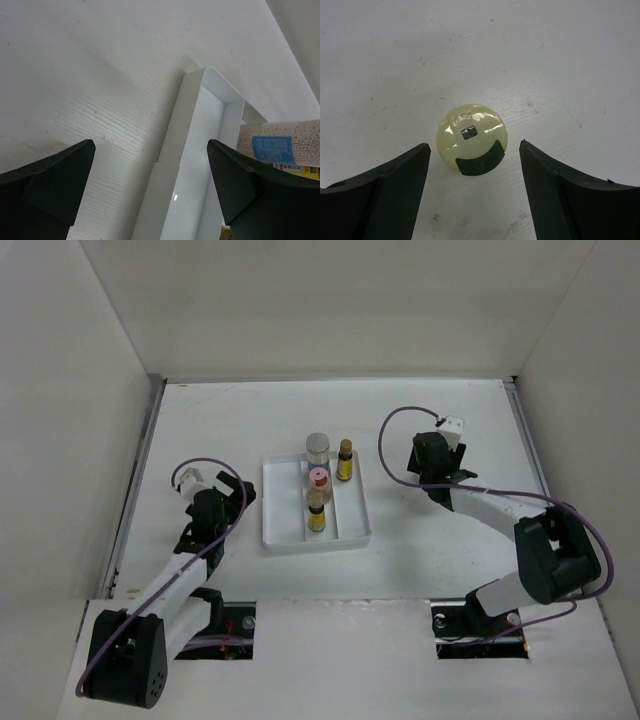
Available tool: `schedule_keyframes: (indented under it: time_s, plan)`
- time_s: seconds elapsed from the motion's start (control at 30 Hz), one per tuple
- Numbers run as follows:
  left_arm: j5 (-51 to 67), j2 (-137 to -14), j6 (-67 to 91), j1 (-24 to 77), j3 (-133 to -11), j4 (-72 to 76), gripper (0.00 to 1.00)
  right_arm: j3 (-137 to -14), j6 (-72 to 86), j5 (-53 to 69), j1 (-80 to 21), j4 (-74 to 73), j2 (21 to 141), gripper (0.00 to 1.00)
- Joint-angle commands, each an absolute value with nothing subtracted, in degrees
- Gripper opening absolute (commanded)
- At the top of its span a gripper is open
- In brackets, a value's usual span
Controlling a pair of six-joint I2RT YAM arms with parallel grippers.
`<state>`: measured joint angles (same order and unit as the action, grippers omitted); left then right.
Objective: Organize the condiment bottles
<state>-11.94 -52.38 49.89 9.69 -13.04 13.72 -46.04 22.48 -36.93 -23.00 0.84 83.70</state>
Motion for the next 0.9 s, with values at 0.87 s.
schedule_keyframes:
  time_s: [0.87]
  plan:
    - [-14.5,-48.9,48.9,9.2,-14.8,11.7,1.0,-45.8,24.9,-35.9,-56.5,9.2,79.4,0.42]
